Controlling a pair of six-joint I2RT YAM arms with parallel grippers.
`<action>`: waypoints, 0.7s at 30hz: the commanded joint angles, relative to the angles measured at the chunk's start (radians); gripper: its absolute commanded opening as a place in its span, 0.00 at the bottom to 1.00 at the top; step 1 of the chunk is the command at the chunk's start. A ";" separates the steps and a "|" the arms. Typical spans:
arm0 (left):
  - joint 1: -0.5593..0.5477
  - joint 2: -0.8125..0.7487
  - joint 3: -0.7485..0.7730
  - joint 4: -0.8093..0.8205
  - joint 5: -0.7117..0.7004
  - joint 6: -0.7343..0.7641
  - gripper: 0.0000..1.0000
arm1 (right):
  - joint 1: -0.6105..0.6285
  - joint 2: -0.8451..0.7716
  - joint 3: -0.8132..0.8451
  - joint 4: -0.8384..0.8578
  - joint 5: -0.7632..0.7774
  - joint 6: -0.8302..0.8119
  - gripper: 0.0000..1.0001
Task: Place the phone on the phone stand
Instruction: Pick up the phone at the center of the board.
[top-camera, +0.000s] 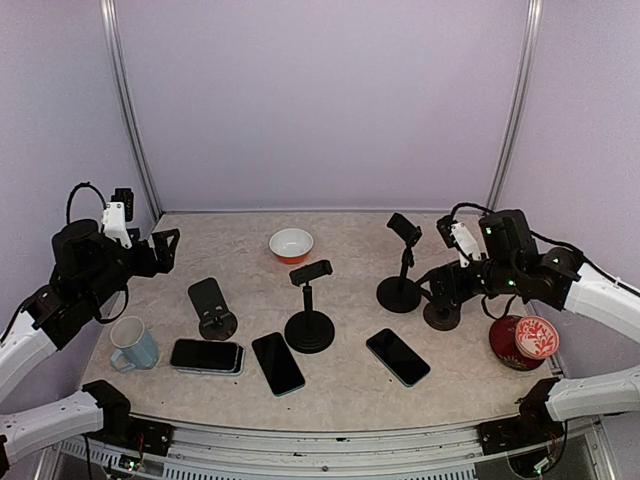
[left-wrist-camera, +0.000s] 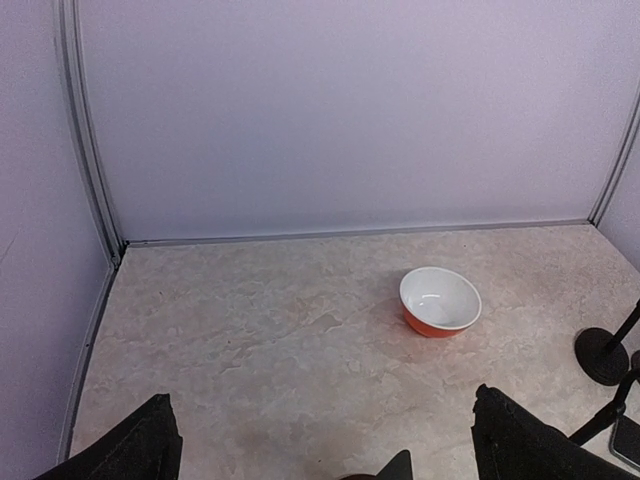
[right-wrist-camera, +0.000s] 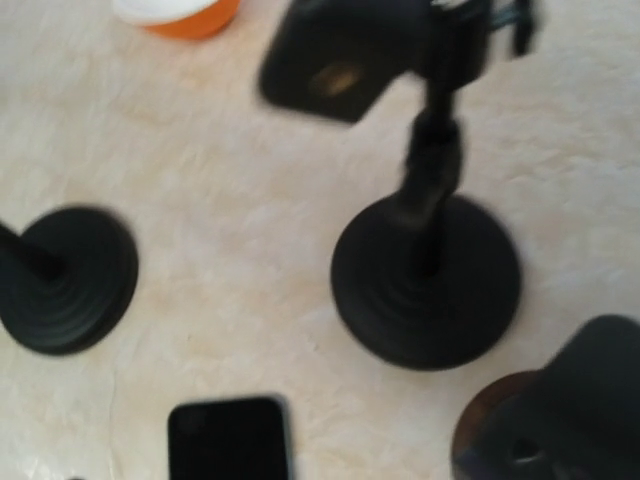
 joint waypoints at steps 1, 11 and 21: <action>0.000 -0.003 -0.005 0.010 -0.016 0.002 0.99 | 0.074 0.037 0.002 -0.034 0.052 -0.016 1.00; 0.002 -0.003 -0.007 0.010 -0.024 0.001 0.99 | 0.173 0.138 0.000 -0.060 0.083 -0.004 1.00; 0.001 -0.003 -0.008 0.010 -0.036 0.001 0.99 | 0.251 0.270 0.005 -0.048 0.111 0.027 1.00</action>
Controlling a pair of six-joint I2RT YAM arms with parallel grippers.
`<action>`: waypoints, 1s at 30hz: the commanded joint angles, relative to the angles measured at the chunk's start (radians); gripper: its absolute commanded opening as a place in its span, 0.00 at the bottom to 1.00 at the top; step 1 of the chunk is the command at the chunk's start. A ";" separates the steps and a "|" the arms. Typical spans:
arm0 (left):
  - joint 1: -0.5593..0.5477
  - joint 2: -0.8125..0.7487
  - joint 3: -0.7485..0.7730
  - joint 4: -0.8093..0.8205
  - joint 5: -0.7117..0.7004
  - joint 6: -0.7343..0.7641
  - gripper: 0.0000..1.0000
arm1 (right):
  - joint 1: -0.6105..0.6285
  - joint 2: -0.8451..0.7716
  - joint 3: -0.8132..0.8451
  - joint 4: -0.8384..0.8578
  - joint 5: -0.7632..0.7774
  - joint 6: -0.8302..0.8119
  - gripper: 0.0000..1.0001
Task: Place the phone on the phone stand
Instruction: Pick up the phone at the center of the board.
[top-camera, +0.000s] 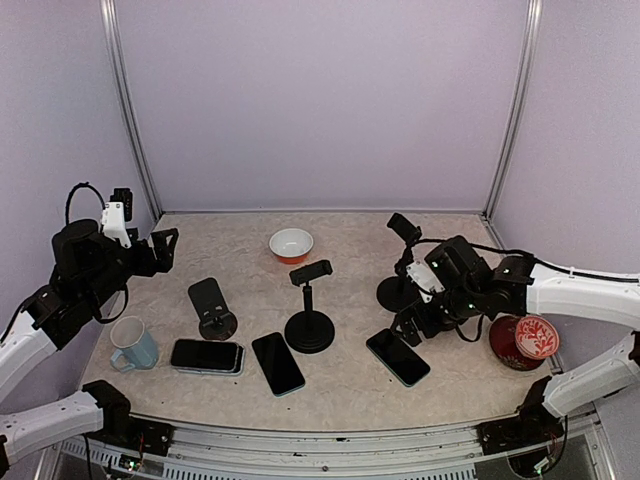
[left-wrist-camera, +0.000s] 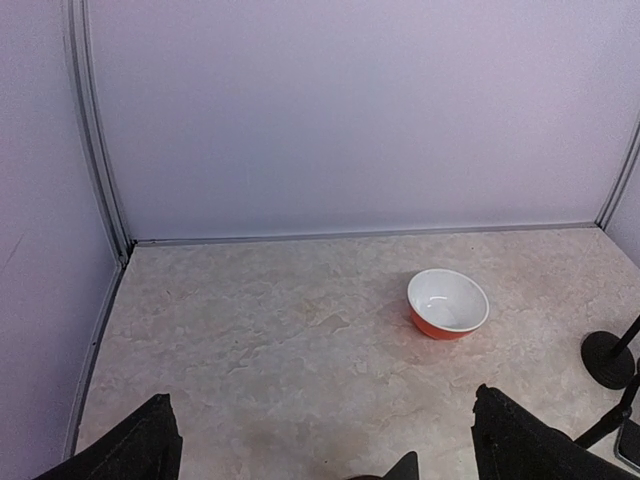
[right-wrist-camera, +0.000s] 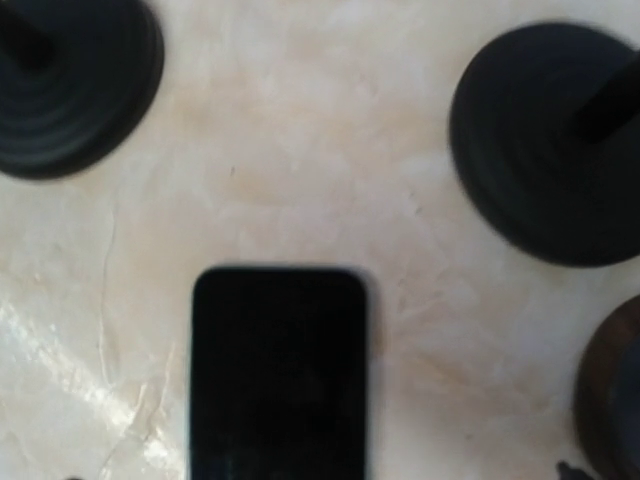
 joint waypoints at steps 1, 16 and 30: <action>0.000 -0.002 -0.008 0.010 -0.015 0.001 0.99 | 0.045 0.061 0.008 -0.004 0.025 0.023 1.00; 0.000 0.000 -0.008 0.008 -0.024 0.003 0.99 | 0.118 0.264 0.023 0.005 0.053 0.071 1.00; -0.001 -0.001 -0.010 0.008 -0.025 0.003 0.99 | 0.135 0.351 0.019 0.050 0.053 0.101 1.00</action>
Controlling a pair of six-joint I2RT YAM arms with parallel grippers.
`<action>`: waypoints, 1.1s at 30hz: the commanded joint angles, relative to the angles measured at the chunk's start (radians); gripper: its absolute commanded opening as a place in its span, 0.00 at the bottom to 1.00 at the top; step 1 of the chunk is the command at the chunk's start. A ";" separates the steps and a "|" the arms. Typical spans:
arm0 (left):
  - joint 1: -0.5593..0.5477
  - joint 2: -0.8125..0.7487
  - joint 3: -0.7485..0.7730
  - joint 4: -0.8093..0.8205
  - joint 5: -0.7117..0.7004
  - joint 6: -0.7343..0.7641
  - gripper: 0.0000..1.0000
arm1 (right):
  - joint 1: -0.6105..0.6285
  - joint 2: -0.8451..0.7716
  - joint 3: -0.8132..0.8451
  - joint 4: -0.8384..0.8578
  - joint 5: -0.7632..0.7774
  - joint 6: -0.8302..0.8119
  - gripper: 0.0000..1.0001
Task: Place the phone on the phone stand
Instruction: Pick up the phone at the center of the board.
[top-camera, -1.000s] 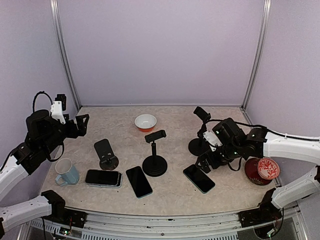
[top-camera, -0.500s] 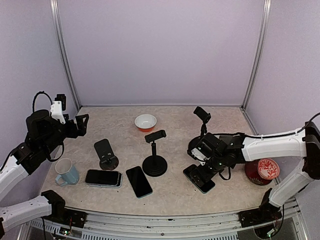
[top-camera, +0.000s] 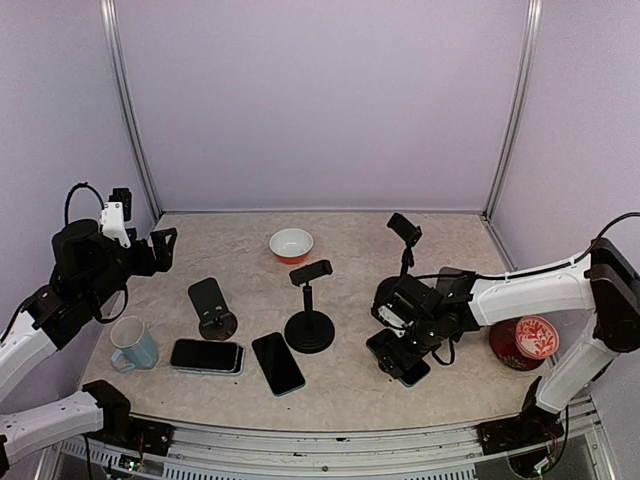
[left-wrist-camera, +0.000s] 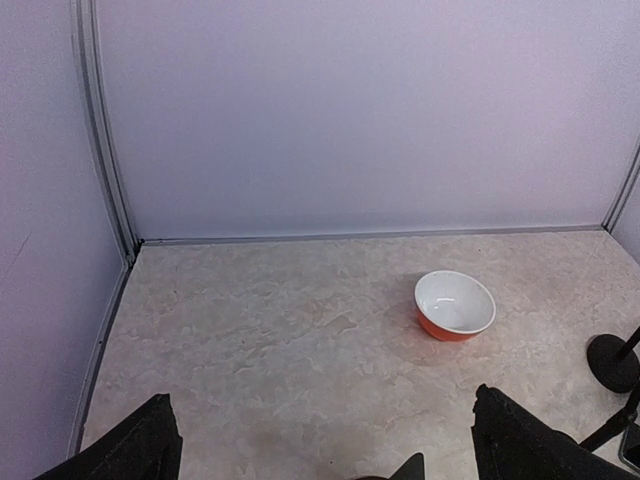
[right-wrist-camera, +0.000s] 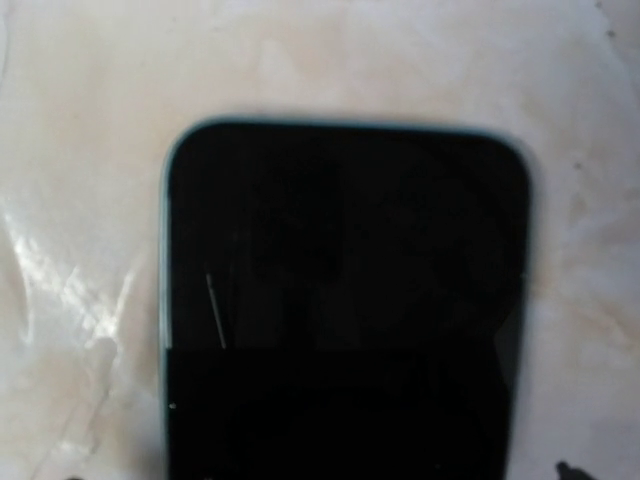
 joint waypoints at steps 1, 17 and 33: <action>-0.001 -0.002 -0.010 0.009 -0.007 0.003 0.99 | 0.023 0.036 0.021 0.026 0.009 0.021 1.00; -0.001 -0.009 -0.010 0.009 -0.008 0.002 0.99 | 0.026 0.096 0.025 0.035 0.037 0.046 0.90; -0.001 -0.013 -0.010 0.008 -0.013 0.002 0.99 | 0.027 0.074 0.031 0.046 0.062 0.044 0.47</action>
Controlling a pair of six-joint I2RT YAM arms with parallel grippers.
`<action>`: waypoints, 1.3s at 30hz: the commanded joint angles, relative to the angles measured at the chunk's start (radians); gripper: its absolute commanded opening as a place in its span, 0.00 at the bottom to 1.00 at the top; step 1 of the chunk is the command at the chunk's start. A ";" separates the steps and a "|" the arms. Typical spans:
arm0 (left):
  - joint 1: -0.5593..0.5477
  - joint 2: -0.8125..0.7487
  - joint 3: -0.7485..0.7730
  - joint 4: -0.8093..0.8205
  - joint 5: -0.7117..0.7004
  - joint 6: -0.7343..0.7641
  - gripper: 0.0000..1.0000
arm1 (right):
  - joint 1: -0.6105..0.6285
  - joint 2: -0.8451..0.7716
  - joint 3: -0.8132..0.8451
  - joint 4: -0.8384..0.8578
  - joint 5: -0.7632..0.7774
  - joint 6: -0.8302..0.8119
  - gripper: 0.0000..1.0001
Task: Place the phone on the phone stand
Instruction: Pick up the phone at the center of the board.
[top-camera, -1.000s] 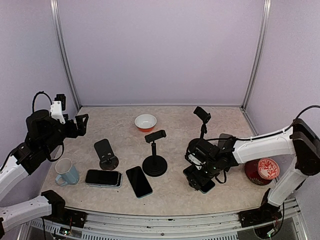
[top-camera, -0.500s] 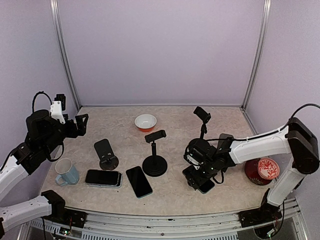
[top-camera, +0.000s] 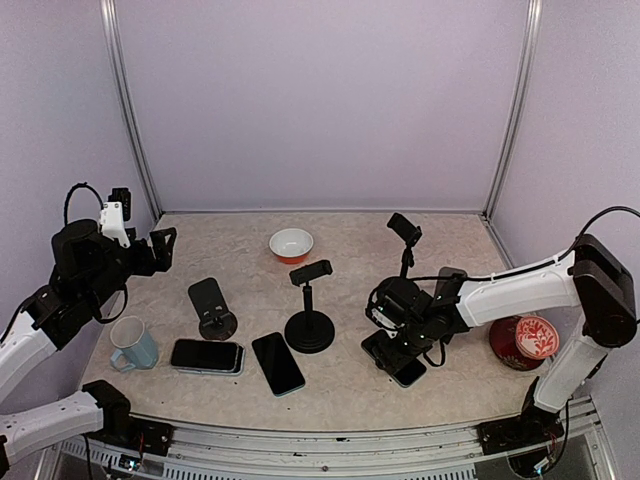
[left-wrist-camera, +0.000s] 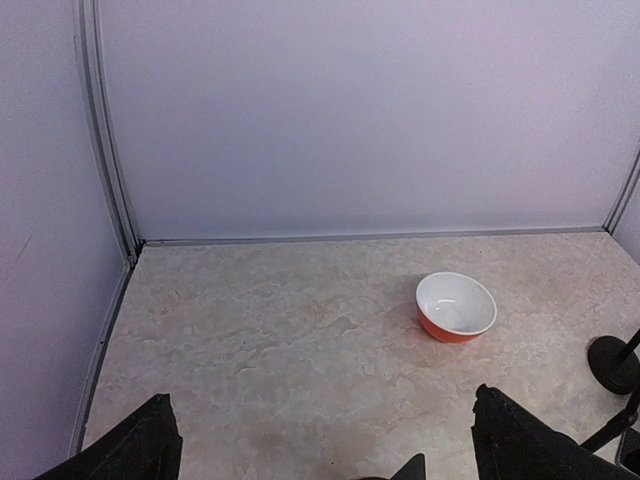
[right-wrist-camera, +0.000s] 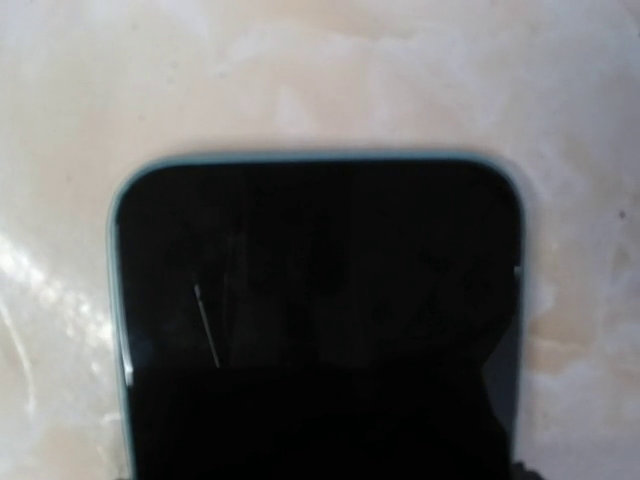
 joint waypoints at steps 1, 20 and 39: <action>-0.001 -0.010 -0.010 0.007 -0.009 0.003 0.99 | 0.012 -0.017 0.000 0.010 0.044 -0.005 0.46; -0.084 -0.030 0.084 -0.044 0.045 -0.030 0.99 | 0.087 -0.242 -0.043 0.147 0.092 -0.106 0.45; -0.944 0.219 0.252 -0.118 -0.479 -0.282 0.99 | 0.180 -0.605 -0.183 0.366 0.196 -0.192 0.43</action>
